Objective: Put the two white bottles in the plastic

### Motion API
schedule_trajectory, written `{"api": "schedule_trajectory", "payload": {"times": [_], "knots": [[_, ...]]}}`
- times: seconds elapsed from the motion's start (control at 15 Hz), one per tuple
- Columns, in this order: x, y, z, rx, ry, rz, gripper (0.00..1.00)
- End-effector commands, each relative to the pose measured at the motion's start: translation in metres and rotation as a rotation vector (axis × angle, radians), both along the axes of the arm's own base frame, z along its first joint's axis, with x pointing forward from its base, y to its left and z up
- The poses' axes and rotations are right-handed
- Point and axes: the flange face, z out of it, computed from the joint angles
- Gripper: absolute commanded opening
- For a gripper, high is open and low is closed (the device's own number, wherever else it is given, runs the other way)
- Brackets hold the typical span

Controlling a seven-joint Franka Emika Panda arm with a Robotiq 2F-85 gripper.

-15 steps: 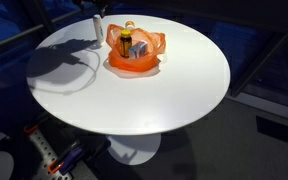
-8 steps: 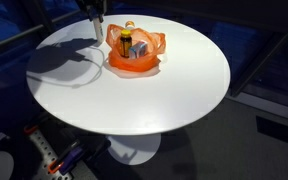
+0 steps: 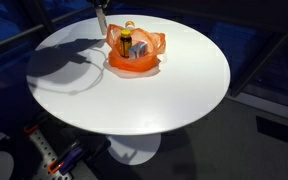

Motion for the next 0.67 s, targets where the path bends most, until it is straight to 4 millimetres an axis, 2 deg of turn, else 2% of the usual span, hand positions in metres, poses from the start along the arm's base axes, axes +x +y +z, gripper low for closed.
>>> {"api": "schedule_trajectory", "payload": {"times": [0.0, 0.27, 0.6], "knots": [[0.003, -0.019, 0.046, -0.005, -0.050, -0.016, 0.12], [0.001, -0.050, 0.088, -0.008, -0.113, -0.075, 0.12], [-0.007, -0.102, 0.126, -0.027, -0.150, -0.166, 0.12]]}}
